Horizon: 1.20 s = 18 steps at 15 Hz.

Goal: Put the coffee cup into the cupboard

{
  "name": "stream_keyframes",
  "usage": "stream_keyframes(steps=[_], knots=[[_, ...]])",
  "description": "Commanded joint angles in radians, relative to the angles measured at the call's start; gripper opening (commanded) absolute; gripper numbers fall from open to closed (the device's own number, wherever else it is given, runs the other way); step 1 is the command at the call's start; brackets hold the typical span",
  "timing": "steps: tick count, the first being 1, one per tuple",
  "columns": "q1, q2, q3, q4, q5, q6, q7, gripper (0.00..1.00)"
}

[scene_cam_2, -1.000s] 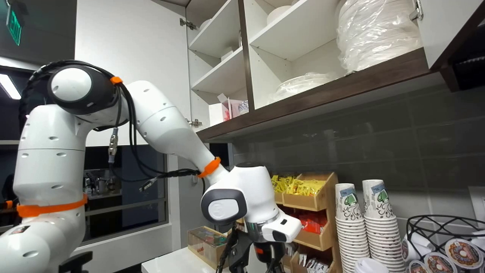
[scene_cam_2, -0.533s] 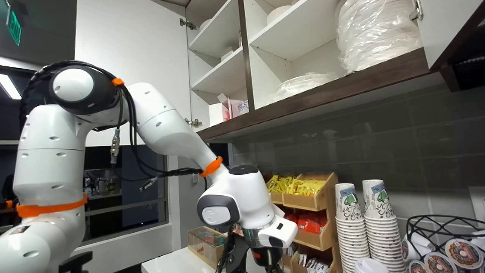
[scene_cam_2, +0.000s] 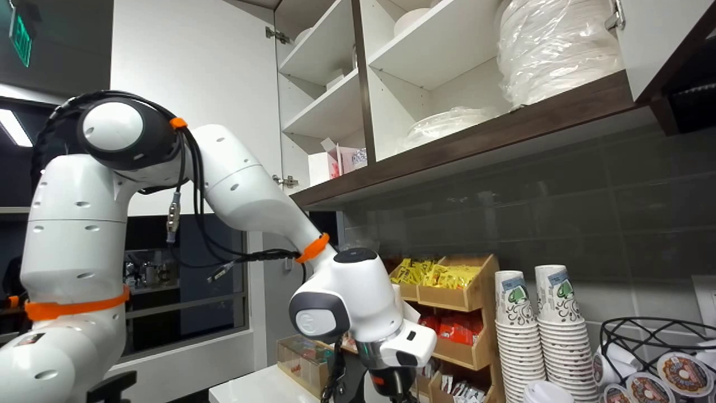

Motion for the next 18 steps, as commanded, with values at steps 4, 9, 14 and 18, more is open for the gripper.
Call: stream_keyframes(steps=[4,9,14,18], knots=[[0.006,0.039,0.029,-0.013,0.087,0.120,-0.098,1.00],[0.004,0.062,0.061,-0.011,0.128,0.172,-0.147,1.00],[0.003,0.083,0.071,-0.011,0.107,0.182,-0.143,0.86],[0.002,0.087,0.069,-0.004,0.103,0.182,-0.135,0.51]])
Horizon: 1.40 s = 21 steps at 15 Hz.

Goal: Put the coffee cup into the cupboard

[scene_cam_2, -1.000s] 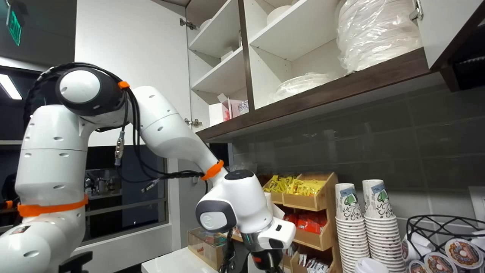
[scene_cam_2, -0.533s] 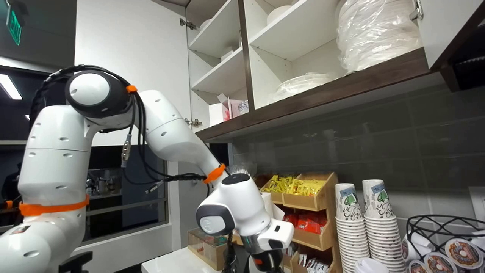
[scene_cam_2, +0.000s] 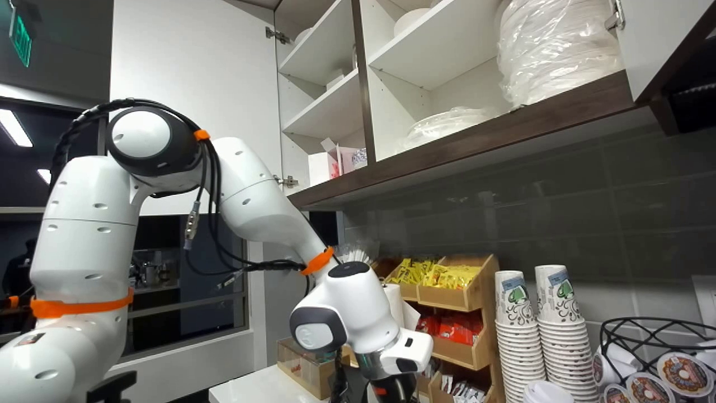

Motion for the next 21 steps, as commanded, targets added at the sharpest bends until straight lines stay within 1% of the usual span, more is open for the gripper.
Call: stream_keyframes(steps=[1,2,3,7,9,10,11,13,14,17,18,19,21], knots=[[0.001,0.011,0.005,0.000,0.009,0.028,-0.011,0.53],[0.001,0.008,0.004,0.001,0.008,0.026,-0.008,0.51],[0.001,0.003,0.003,0.003,0.006,0.021,-0.007,0.52],[0.004,-0.022,-0.008,0.005,-0.023,0.000,0.022,0.54],[0.011,-0.036,-0.024,-0.003,-0.072,-0.007,0.069,0.52],[0.012,-0.045,-0.030,-0.005,-0.096,-0.009,0.090,0.54],[0.014,-0.055,-0.039,-0.009,-0.133,-0.015,0.119,0.54],[0.015,-0.073,-0.055,-0.012,-0.216,-0.025,0.181,0.51],[0.015,-0.086,-0.064,-0.011,-0.260,-0.031,0.219,0.52],[0.009,-0.133,-0.086,-0.005,-0.417,-0.070,0.347,0.42],[0.008,-0.154,-0.093,0.000,-0.463,-0.094,0.383,0.42],[0.009,-0.175,-0.096,0.004,-0.503,-0.120,0.419,0.45],[0.008,-0.221,-0.096,0.014,-0.571,-0.178,0.480,0.44]])
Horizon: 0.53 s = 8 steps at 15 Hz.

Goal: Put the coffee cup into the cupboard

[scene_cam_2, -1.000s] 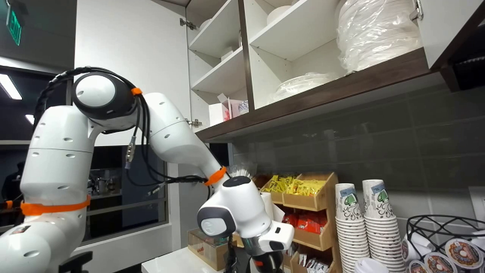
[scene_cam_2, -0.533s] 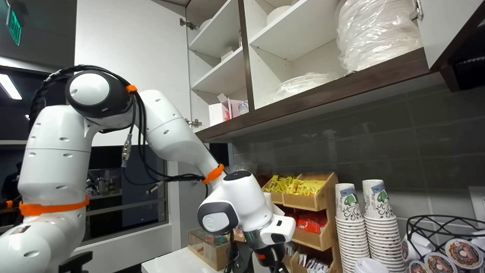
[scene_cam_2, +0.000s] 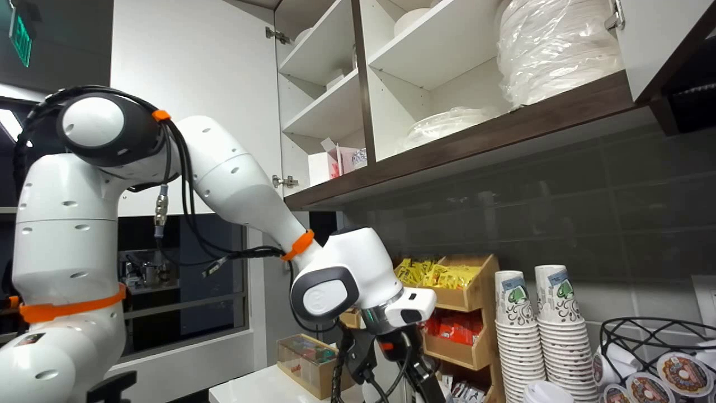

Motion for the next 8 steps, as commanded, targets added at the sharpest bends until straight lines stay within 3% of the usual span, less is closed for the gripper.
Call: stream_keyframes(steps=[1,3,5,8], knots=[[0.006,-0.107,-0.010,0.005,-0.125,-0.131,0.123,0.45],[0.012,-0.156,-0.004,0.023,-0.143,-0.211,0.147,0.49],[0.020,-0.204,0.001,0.050,-0.143,-0.305,0.164,0.43],[0.030,-0.268,0.007,0.097,-0.138,-0.409,0.185,0.43]])
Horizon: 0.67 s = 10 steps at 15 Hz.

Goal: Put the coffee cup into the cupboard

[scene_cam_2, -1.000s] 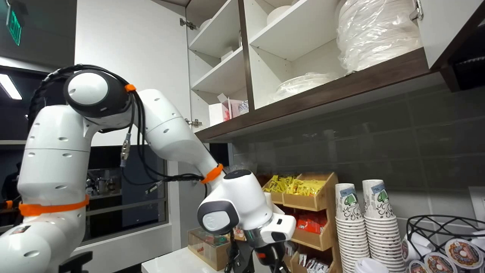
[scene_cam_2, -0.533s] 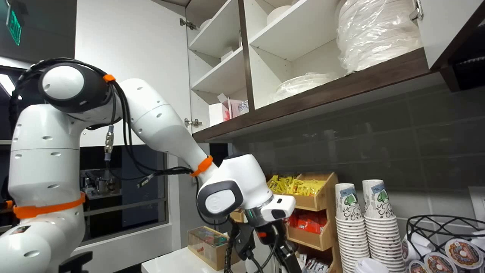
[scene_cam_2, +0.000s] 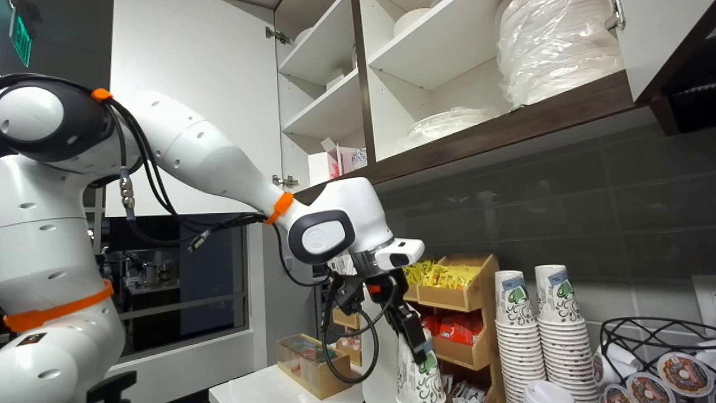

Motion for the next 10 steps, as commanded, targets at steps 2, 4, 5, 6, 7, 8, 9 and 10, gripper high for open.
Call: stream_keyframes(steps=[2,4,5,6,7,8,9,10], knots=[[0.021,-0.115,0.006,0.059,-0.022,-0.156,0.051,0.42],[0.026,-0.152,0.014,0.089,-0.024,-0.195,0.059,0.39],[0.027,-0.169,0.020,0.102,-0.029,-0.208,0.064,0.39],[0.028,-0.183,0.026,0.115,-0.032,-0.221,0.070,0.39],[0.028,-0.196,0.031,0.128,-0.036,-0.233,0.077,0.38],[0.030,-0.209,0.036,0.141,-0.039,-0.252,0.083,0.38],[0.034,-0.218,0.037,0.154,-0.036,-0.269,0.084,0.39],[0.033,-0.228,0.042,0.164,-0.040,-0.278,0.091,0.39]])
